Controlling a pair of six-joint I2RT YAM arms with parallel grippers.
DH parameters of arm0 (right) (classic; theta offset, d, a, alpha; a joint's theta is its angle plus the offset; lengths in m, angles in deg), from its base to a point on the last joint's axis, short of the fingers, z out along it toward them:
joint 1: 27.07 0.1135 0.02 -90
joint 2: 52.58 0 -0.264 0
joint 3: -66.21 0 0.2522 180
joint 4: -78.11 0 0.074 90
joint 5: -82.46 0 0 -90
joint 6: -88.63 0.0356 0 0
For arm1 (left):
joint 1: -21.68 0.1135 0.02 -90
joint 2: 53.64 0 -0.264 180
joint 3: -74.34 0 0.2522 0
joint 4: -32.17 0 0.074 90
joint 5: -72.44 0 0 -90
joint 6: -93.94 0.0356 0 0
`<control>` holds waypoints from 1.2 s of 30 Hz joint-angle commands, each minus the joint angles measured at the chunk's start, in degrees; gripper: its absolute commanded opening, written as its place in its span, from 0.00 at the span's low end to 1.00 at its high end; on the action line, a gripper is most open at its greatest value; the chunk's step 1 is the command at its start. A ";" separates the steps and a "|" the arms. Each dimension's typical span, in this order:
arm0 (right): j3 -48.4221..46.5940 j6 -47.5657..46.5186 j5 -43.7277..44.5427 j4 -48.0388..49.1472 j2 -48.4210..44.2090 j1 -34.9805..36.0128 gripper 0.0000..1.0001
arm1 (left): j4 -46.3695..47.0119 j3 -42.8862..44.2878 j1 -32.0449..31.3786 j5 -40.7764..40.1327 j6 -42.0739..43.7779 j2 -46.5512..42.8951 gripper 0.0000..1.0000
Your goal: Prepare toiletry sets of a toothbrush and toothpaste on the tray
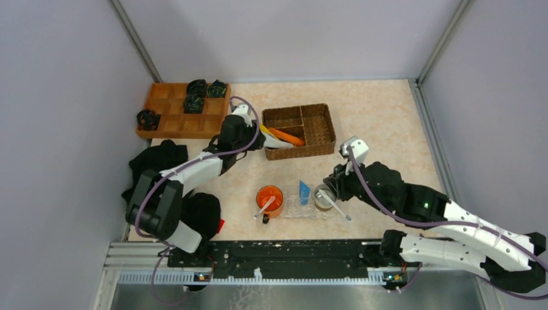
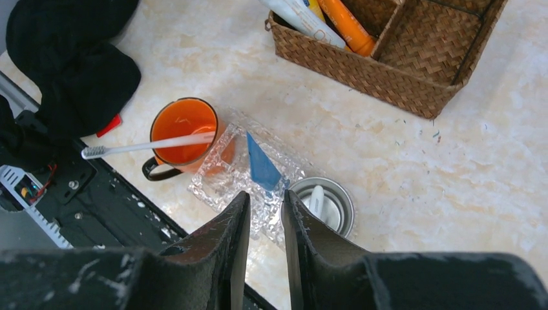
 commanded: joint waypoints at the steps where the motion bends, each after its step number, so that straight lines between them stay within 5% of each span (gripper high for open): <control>1: 0.96 1.03 1.06 -0.88 -1.96 0.59 0.25 | 1.28 3.84 0.24 -2.12 1.03 2.24 0.40; 4: 1.56 1.17 1.11 -0.95 -2.19 0.53 0.24 | -0.10 4.86 0.21 -1.48 0.60 2.28 0.20; 7: 2.02 1.16 1.02 -0.46 -2.03 0.55 0.24 | -1.92 4.87 0.22 0.01 -0.16 0.13 0.13; 16: 3.37 1.50 -1.05 2.27 0.23 0.57 0.19 | -8.14 4.69 0.13 5.95 -0.40 -7.81 0.12; 19: 3.79 2.02 -1.55 2.82 0.28 0.57 0.19 | -7.53 2.23 0.20 5.17 -0.27 -9.33 0.28; 22: 3.86 2.22 -1.96 2.55 0.01 0.55 0.21 | -6.90 -0.55 0.17 2.77 -0.58 -10.26 0.72; 28: 3.95 2.78 -2.20 1.42 -1.16 0.59 0.21 | -8.06 -1.56 0.19 -2.64 -3.65 -7.09 0.79; 36: 4.08 3.14 -2.02 0.12 -2.37 0.54 0.21 | -5.51 -1.00 0.18 2.36 -6.34 0.17 0.77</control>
